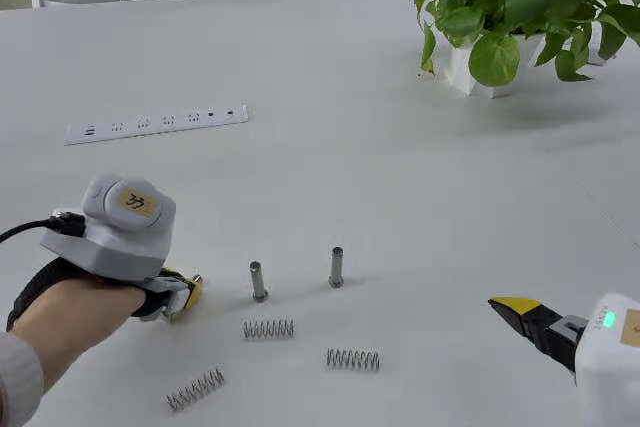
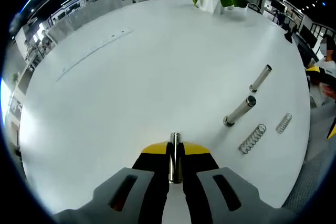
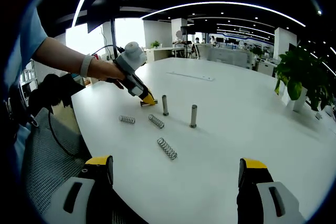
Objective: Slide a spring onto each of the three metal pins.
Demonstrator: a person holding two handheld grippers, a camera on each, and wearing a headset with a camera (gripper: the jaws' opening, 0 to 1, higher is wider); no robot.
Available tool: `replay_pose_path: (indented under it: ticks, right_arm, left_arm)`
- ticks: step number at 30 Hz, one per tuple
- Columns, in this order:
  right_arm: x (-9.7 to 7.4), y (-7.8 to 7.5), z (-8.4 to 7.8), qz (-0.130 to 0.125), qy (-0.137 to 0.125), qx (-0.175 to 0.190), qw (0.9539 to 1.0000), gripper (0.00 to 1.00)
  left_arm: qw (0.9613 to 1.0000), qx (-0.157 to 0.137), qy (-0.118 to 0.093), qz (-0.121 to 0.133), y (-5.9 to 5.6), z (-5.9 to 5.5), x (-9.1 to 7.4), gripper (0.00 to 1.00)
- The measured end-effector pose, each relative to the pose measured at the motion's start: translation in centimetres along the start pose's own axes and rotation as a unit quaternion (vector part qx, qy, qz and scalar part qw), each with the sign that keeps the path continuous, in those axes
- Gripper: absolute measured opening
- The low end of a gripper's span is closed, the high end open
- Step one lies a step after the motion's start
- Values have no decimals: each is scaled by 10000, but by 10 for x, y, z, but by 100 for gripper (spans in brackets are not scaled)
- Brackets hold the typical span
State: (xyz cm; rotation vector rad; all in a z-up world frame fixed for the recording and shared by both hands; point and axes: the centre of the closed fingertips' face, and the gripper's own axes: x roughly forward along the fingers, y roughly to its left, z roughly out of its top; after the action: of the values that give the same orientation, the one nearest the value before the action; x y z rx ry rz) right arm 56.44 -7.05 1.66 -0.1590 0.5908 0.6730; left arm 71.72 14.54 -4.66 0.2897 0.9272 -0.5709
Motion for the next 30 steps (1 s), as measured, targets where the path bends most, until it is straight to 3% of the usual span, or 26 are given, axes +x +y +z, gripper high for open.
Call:
replay_pose_path:
  ticks: [16,30]
  right_arm:
    - [3,7,3,92,-29,-3,10000,100]
    - [6,11,2,165,2,-50,9999,100]
  left_arm:
    - [9991,-108,-397,-79,3,14,-27,4]
    - [9983,-207,-547,-67,2,4,-42,4]
